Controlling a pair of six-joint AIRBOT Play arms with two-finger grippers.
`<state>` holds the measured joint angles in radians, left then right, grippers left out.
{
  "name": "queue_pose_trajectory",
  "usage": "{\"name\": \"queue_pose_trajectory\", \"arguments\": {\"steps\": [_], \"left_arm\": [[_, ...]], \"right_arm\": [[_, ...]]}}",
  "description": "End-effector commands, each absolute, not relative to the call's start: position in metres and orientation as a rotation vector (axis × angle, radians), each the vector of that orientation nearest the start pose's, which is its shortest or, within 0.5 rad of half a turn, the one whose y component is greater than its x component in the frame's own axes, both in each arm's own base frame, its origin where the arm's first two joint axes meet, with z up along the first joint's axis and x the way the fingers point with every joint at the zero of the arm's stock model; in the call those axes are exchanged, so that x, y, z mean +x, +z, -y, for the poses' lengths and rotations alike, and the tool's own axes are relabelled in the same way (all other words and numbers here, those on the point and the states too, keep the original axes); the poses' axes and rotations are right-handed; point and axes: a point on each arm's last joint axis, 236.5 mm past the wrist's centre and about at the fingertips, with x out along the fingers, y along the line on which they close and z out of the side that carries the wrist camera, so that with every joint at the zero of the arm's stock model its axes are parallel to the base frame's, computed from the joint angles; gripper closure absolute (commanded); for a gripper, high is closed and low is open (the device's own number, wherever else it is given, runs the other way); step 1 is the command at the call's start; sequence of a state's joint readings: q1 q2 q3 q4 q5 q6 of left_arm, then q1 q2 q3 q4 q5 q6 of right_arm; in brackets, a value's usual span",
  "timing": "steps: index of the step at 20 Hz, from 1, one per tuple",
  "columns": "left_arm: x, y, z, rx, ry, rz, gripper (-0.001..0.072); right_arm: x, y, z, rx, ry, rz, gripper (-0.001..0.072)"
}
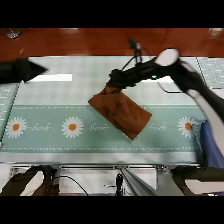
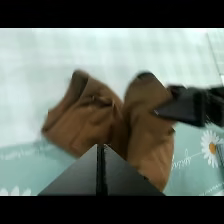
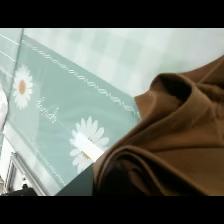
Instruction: Fold the shirts.
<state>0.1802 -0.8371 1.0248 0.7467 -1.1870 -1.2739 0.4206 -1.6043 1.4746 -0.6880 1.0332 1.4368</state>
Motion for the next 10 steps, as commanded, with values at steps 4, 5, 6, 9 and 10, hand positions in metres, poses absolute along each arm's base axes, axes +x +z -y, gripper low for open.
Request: {"name": "queue_pose_trajectory", "arguments": {"steps": [4, 5, 6, 9, 10], "left_arm": [[0.295, 0.094, 0.104, -0.552, -0.423, -0.87, 0.0671], [0.299, 0.091, 0.102, -0.558, -0.409, -0.865, 0.0671], [0.303, 0.09, 0.099, -0.562, -0.397, -0.856, 0.0671], [0.311, 0.09, 0.094, -0.567, -0.372, -0.833, 0.0671], [0.312, 0.09, 0.094, -0.567, -0.371, -0.834, 0.0671]], "right_arm": [[0.414, 0.017, -0.372, 0.595, 0.803, -1.302, 0.0082], [0.417, 0.028, -0.355, 0.6, 0.806, -1.307, 0.0082], [0.419, 0.045, -0.329, 0.609, 0.809, -1.311, 0.0082], [0.406, 0.107, -0.229, 0.509, 0.778, -1.279, 0.0082], [0.396, 0.116, -0.184, 0.399, 0.68, -1.266, 0.0082]]}}
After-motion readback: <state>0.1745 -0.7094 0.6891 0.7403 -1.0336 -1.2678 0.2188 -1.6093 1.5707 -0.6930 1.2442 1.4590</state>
